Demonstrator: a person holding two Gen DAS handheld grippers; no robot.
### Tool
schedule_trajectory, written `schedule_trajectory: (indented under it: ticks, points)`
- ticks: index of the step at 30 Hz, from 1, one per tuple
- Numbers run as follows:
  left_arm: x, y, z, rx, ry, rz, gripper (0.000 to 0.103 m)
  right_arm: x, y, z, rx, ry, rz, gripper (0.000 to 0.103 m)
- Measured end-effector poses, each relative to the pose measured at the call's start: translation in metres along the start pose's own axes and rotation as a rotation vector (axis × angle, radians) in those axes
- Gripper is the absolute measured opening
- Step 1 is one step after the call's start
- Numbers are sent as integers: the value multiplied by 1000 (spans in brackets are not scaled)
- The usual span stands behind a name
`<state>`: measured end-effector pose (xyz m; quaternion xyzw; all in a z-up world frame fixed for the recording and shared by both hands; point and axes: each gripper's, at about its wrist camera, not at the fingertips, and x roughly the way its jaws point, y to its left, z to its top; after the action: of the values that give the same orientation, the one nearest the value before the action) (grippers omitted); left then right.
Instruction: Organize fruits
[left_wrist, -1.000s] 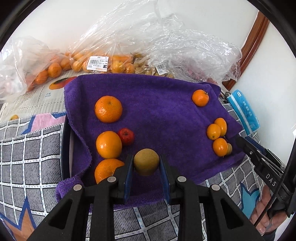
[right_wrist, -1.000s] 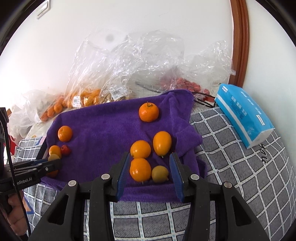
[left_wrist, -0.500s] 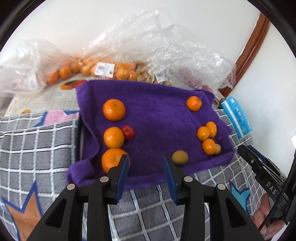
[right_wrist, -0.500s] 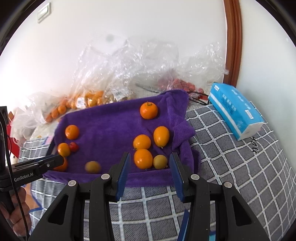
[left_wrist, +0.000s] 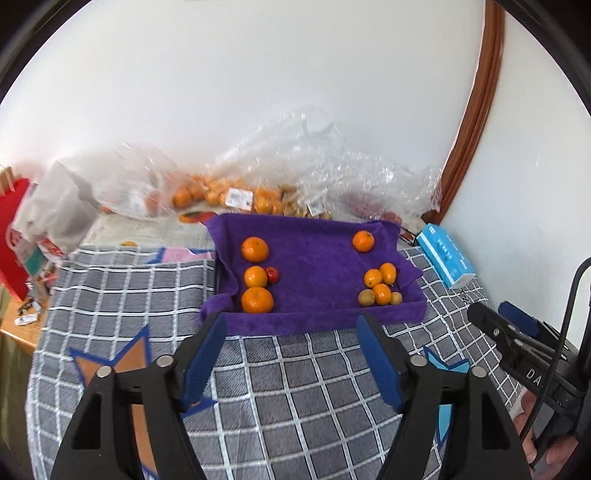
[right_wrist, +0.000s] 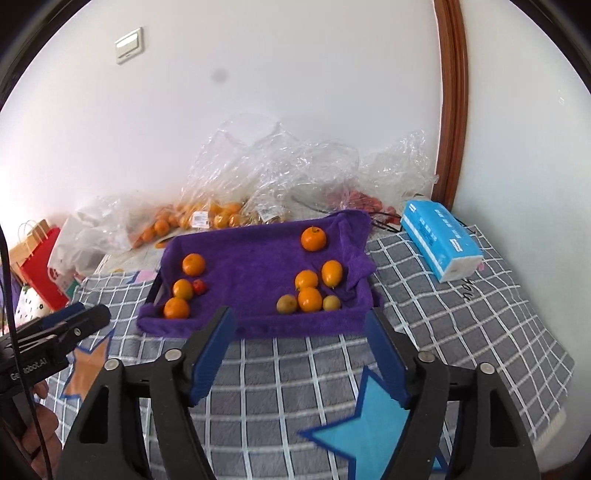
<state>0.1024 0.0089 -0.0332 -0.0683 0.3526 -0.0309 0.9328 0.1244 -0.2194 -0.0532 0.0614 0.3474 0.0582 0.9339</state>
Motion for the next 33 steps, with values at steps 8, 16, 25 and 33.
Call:
schedule_trajectory:
  ticks: [8,16,25,33]
  points:
    - [-57,-20,-24,39,-97,50,90,-59,2,-22,-31,-81,-23,98]
    - [-80,-35,-38,67,-116,90,91,-96,-8,-38,-19,-86,-57,103]
    - [-85,-43,-44,80,-122,91,91,-109,-29,-45,46,-112,-74,103]
    - [-83,-41,-49,68,-112,82,91,-112,-32,-47,37,-107,-85,103]
